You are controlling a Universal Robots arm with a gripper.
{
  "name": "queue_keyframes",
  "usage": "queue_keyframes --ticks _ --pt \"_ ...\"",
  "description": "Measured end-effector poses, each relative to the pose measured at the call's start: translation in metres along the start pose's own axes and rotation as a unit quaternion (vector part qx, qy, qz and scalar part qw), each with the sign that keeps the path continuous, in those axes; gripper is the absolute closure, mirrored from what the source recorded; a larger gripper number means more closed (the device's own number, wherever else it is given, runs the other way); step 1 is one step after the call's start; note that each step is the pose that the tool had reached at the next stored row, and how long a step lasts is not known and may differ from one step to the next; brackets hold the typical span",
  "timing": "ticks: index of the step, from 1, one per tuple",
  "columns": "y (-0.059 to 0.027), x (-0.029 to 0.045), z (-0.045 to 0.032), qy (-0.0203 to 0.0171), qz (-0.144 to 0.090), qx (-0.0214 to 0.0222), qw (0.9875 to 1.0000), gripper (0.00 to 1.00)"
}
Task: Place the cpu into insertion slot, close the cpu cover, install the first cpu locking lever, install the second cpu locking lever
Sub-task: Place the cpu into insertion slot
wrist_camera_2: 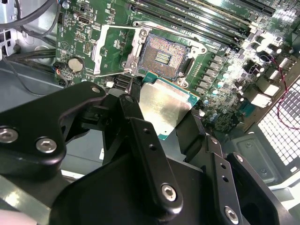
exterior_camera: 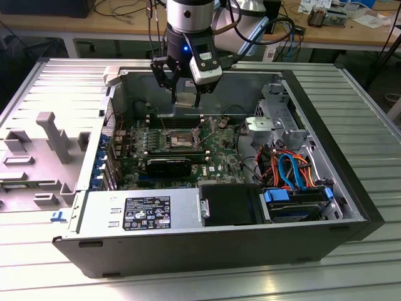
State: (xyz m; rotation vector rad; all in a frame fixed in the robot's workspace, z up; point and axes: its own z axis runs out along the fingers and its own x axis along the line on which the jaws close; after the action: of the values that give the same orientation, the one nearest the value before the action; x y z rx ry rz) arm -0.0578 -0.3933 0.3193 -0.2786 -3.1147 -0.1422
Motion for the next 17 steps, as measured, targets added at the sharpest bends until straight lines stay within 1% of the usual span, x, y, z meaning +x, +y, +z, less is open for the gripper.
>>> queue_keyframes --ticks 17 --pt "0.0 0.0 0.0 -0.0005 0.005 -0.0001 1.0 0.45"
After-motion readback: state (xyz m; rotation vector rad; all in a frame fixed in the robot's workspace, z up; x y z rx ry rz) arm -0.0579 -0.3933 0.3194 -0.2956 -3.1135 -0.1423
